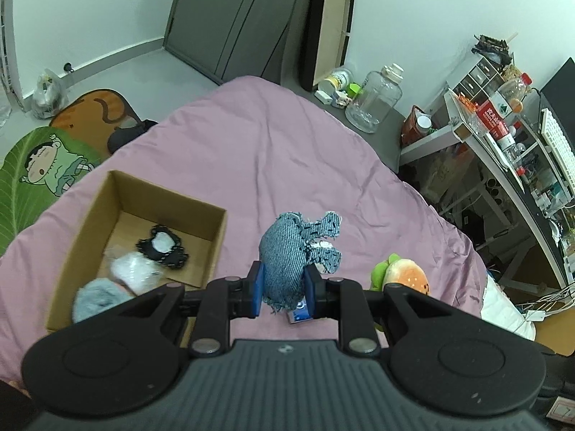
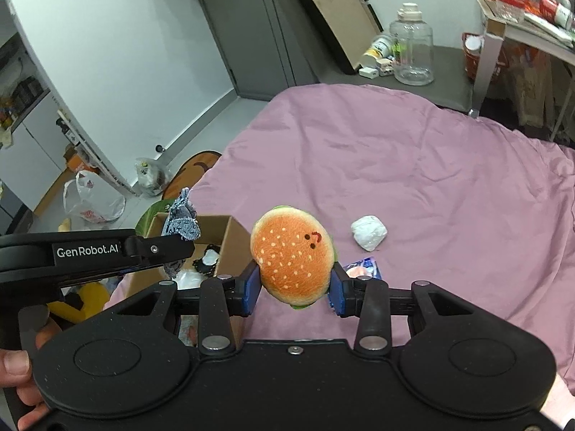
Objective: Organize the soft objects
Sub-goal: 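Carry the knitted plush with the left gripper while the right carries the burger to the box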
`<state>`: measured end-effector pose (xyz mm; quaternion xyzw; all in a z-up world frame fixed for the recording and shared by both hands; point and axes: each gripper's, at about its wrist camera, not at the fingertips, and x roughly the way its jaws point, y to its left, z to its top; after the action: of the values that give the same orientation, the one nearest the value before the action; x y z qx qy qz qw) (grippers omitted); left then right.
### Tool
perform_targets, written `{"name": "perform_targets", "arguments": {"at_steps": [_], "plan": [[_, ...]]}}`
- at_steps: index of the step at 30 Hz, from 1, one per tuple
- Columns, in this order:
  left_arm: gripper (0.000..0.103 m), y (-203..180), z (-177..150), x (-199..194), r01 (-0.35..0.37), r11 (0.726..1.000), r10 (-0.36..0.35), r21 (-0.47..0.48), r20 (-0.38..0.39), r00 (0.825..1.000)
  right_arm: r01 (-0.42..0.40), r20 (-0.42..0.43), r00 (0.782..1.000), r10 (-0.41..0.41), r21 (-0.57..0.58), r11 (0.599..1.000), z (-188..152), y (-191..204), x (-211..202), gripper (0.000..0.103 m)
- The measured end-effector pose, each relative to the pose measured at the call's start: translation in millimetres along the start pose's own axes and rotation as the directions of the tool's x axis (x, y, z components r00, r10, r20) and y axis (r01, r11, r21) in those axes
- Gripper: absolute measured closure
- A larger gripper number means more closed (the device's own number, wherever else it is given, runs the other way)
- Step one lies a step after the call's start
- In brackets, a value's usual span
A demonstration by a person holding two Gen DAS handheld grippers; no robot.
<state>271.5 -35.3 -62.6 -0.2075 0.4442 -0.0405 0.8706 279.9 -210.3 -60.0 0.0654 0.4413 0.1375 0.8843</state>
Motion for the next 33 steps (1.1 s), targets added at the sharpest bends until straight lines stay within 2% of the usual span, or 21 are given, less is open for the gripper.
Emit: {"name": "perform_targets", "arguments": {"at_steps": [19, 22, 33], "plan": [[0.081, 49.6, -12.4, -39.2, -0.006, 1.0, 0.006, 0.015, -0.01, 1.0, -0.028, -0.013, 1.0, 0.027, -0.055, 0.998, -11.2, 65.2, -6.8, 0.064], [0.081, 56.5, -14.2, -40.6, 0.005, 1.0, -0.005, 0.009, -0.017, 1.0, -0.047, -0.015, 0.999, 0.046, -0.043, 0.998, -13.1, 71.2, -6.7, 0.064], [0.081, 85.0, -22.8, -25.4, 0.009, 1.0, -0.01, -0.027, -0.065, 0.998, -0.012, -0.023, 1.0, 0.011, -0.036, 0.999, -25.2, 85.1, 3.5, 0.064]]}}
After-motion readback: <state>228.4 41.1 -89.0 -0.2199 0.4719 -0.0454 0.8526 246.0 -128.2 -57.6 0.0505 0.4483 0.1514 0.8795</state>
